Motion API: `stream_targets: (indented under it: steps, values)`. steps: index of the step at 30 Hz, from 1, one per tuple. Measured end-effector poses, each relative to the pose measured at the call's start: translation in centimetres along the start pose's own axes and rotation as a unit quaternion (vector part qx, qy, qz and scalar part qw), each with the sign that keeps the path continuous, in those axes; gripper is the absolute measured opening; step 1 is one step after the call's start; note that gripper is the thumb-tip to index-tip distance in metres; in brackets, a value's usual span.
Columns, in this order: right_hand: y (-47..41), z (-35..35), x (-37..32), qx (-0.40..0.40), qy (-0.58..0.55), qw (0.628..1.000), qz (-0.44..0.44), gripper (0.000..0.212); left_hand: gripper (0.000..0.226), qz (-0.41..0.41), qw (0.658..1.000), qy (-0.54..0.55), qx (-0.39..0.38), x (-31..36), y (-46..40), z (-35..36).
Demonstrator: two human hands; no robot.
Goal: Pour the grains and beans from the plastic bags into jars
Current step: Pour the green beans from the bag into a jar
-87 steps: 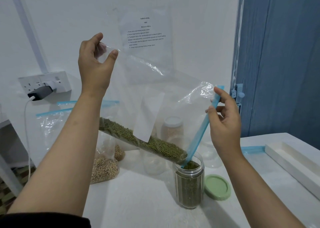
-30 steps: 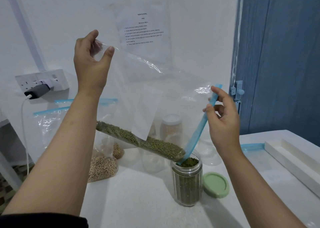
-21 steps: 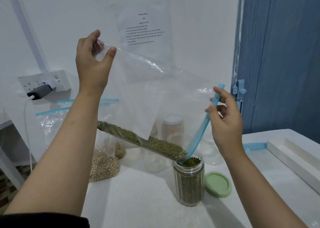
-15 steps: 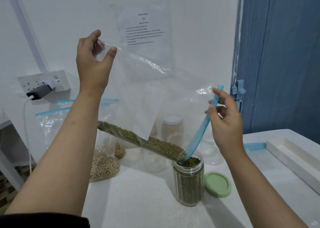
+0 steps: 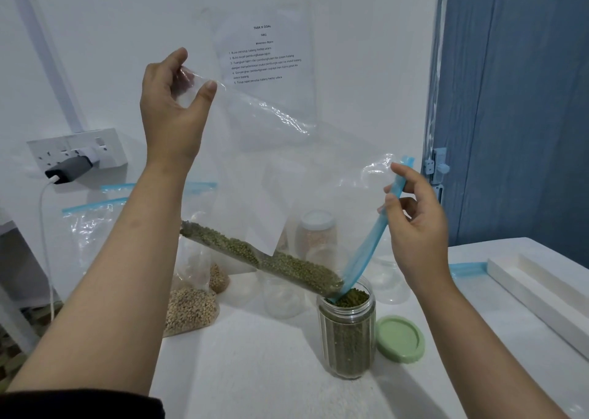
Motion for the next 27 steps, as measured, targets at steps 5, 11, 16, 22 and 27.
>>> stream_targets:
  steps: [5, 11, 16, 22, 27]
  values:
    - [-0.08, 0.04, -0.3, 0.007, 0.003, 1.0, -0.008, 0.041, 0.051, 0.0, 1.0, -0.003, 0.004, -0.04, -0.16, -0.04]
    - [-0.03, 0.17, -0.41, 0.01, 0.009, 1.0, -0.012, 0.04, 0.051, 0.001, 1.0, -0.004, 0.005, 0.02, -0.23, -0.17]
    - [0.04, 0.18, -0.22, 0.019, 0.017, 1.0, -0.015, 0.04, 0.051, -0.001, 1.0, -0.005, 0.008, 0.04, -0.18, -0.31]
    - [-0.05, 0.29, -0.46, 0.021, 0.023, 0.999, -0.017, 0.04, 0.051, 0.0, 1.0, -0.014, 0.008, 0.25, -0.28, -0.46]
    - [0.04, 0.26, -0.8, 0.022, 0.021, 0.999, -0.022, 0.04, 0.051, -0.002, 1.0, -0.009, 0.011, 0.25, -0.23, -0.64]
Point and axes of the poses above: each hand's wrist, its own y-axis away from the middle knuckle, its own z-axis out of the palm, x = y × z, the point moved 4 cm from there along -y, towards the middle knuckle, and after that the axes turned 6 degrees about y, right-handed, at the moved point
